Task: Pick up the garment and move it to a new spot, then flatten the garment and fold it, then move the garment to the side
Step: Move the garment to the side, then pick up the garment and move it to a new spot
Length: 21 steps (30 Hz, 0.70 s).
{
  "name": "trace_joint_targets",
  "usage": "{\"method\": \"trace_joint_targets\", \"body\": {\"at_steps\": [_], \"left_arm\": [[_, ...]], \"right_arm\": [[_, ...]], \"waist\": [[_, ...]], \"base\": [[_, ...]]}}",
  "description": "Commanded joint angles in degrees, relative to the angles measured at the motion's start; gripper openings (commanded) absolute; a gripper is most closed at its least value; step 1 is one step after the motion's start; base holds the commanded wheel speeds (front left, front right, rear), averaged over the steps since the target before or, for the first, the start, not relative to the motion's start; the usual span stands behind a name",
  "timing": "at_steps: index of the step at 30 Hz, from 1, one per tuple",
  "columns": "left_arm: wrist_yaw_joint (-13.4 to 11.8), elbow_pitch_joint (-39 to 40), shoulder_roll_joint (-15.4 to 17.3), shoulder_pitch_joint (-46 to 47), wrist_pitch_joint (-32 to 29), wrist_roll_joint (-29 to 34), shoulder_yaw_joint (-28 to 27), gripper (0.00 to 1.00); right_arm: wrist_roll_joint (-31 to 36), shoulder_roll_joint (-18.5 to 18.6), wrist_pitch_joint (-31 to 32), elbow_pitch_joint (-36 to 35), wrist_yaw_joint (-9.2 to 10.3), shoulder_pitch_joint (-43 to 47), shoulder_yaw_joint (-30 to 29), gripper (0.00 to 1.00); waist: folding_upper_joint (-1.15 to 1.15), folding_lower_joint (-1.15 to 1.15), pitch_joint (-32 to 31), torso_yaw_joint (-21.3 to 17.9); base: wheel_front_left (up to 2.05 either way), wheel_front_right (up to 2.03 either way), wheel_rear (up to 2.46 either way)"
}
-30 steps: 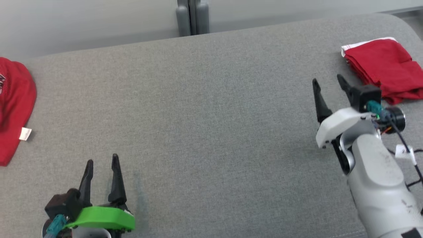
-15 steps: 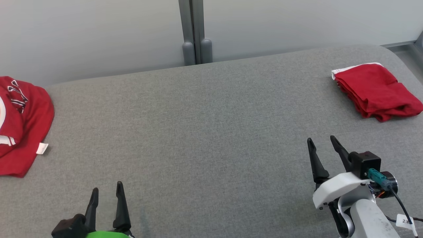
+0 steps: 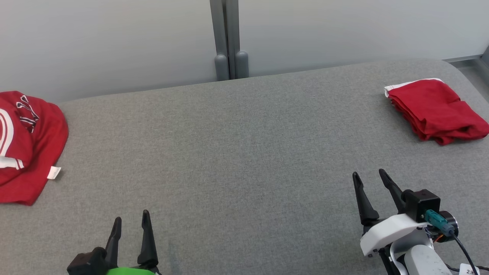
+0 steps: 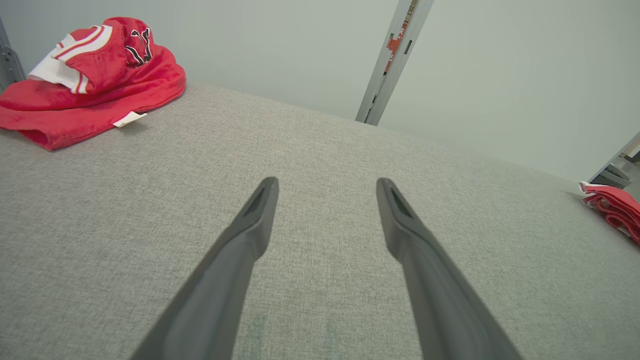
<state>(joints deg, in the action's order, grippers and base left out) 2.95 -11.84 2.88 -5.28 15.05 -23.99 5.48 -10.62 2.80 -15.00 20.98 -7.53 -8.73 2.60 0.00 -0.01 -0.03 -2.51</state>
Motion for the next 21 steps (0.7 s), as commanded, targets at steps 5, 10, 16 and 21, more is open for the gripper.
{"method": "trace_joint_targets", "body": {"at_steps": [5, 10, 16, 21], "left_arm": [[-0.6, -0.2, 0.0, -0.7, 0.2, 0.2, 0.4, 1.0], [-0.3, -0.6, 0.0, -0.4, 0.2, 0.1, 0.8, 1.0], [-0.4, -0.7, 0.1, -0.3, 0.2, 0.3, 1.6, 1.0], [-0.2, -0.8, 0.1, -0.5, 0.2, 1.1, 1.4, 1.0]], "right_arm": [[-0.1, 0.2, -0.2, -0.4, 0.09, 1.1, -0.2, 1.0], [0.1, 0.2, -0.2, -0.3, 0.09, 1.4, -0.6, 1.0], [0.6, 0.2, -0.2, -0.8, 0.09, 2.6, -1.3, 1.0], [-0.7, 0.2, -0.2, -1.3, 0.09, 3.4, -1.0, 1.0]], "waist": [[0.0, 0.01, 0.0, 0.1], [0.0, 0.01, -0.3, 0.8], [0.0, 0.01, -1.1, 4.6], [0.0, 0.01, -1.9, 10.1]], "base": [[0.0, 0.0, 0.0], [0.0, 0.0, 0.0], [0.0, 0.0, 0.0], [0.0, 0.0, 0.0]]}}
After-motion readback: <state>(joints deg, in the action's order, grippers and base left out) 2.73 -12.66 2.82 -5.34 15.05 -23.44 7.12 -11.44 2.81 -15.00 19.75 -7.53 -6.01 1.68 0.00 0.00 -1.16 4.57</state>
